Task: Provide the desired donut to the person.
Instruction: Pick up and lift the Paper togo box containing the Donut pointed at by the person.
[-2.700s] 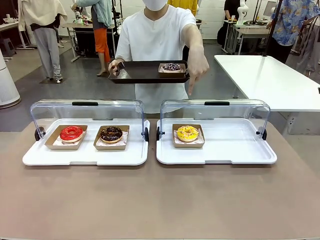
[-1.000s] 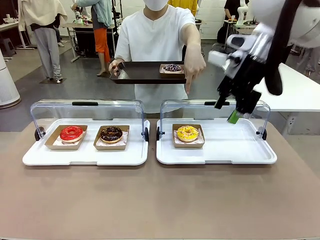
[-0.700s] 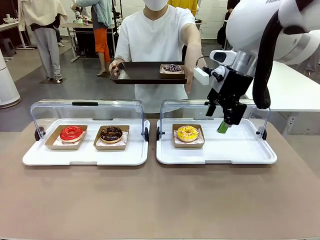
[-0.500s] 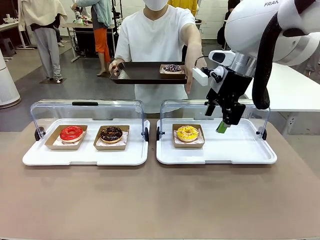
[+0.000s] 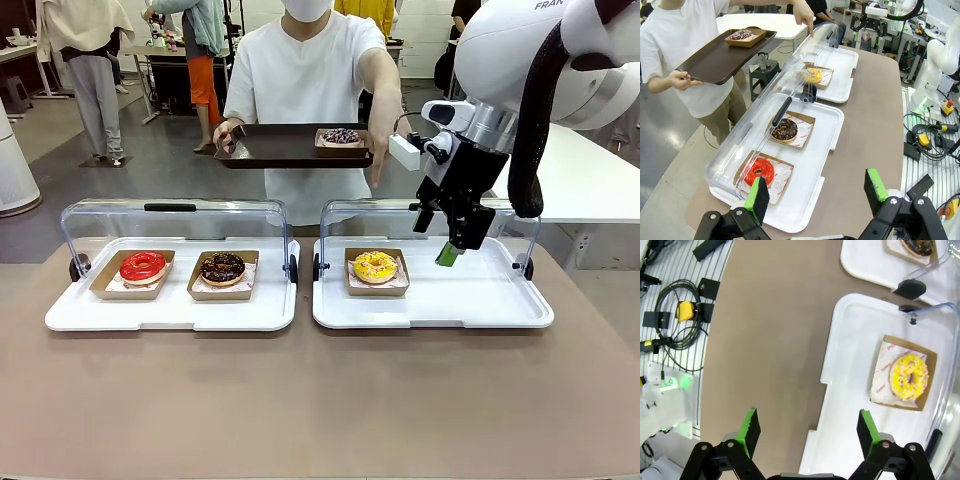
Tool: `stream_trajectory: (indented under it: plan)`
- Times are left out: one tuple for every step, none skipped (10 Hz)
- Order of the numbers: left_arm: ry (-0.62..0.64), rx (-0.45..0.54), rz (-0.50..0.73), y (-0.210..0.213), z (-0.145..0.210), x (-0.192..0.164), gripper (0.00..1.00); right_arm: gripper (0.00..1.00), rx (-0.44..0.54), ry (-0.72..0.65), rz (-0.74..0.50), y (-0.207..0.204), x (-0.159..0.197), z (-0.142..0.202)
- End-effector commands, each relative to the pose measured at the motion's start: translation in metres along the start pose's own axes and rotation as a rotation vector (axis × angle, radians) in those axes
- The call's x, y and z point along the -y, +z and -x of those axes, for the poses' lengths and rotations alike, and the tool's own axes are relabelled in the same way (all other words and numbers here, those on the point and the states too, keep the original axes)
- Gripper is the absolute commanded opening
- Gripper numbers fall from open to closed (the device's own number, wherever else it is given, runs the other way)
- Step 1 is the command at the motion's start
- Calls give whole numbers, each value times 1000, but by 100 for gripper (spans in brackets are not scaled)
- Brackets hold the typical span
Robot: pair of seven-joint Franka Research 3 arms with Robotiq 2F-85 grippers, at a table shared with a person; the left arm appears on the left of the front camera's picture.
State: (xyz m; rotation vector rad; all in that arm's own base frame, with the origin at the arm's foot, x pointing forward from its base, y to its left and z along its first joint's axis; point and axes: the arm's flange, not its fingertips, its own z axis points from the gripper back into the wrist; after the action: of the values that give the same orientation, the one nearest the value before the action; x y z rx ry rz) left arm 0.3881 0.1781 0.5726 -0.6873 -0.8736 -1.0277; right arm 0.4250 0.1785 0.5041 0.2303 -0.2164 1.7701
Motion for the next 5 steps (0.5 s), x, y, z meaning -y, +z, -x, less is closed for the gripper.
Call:
stream_trajectory:
  plan:
    - [-3, 2, 3, 1, -1, 1, 100, 100, 3, -3, -10, 1, 0, -1]
    - [-3, 2, 3, 1, -1, 1, 100, 100, 3, -3, -10, 1, 0, -1]
    - [-3, 2, 3, 1, -1, 1, 100, 100, 0, 1, 0, 0, 0, 0]
    - [-3, 2, 3, 1, -1, 1, 100, 100, -47, -91, 26, -9, 6, -18]
    - [-3, 2, 3, 1, -1, 1, 100, 100, -80, -190, 53, -18, 12, -35]
